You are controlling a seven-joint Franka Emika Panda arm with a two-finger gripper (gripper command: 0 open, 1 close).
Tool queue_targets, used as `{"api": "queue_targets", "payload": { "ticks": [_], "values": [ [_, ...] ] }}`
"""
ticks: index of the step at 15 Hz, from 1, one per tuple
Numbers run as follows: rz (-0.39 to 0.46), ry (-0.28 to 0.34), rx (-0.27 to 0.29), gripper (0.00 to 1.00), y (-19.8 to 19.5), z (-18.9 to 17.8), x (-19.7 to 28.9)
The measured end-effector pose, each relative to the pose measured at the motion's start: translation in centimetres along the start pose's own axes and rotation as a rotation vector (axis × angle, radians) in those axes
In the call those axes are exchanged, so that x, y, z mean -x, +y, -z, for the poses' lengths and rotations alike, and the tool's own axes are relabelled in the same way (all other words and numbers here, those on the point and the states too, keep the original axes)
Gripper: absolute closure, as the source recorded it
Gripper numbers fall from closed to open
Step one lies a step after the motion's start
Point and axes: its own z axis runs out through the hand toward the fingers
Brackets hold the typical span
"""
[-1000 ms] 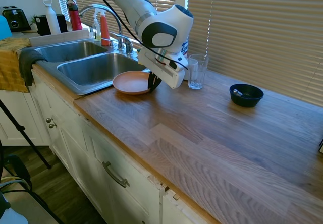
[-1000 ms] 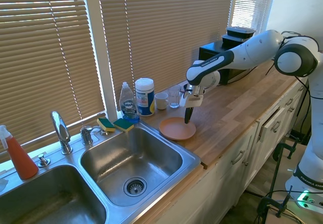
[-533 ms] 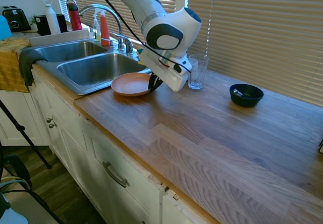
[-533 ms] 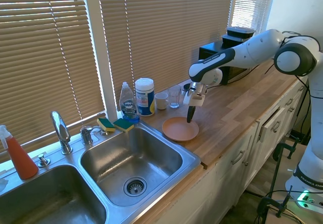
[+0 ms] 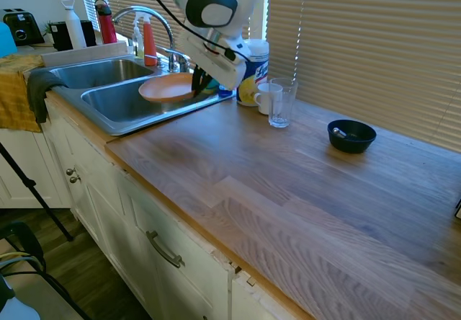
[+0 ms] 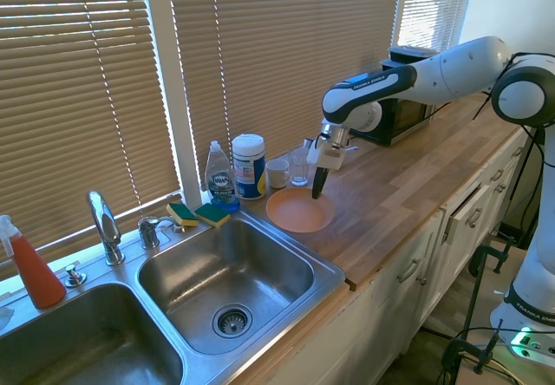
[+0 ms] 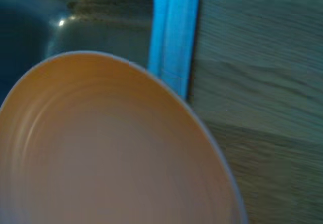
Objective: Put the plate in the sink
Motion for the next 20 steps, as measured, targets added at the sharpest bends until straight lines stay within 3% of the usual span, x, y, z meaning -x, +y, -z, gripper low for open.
{"api": "queue_targets", "payload": {
  "ticks": [3,8,16,20],
  "values": [
    [0.006,0.008,0.020,1.00,-3.9,-0.3,2.8],
    [0.023,0.001,0.034,1.00,-5.8,-1.8,4.7],
    [0.067,0.036,0.098,1.00,-16.9,-13.6,10.3],
    [0.058,0.052,0.163,1.00,-18.2,-20.1,9.0]
  ]
}}
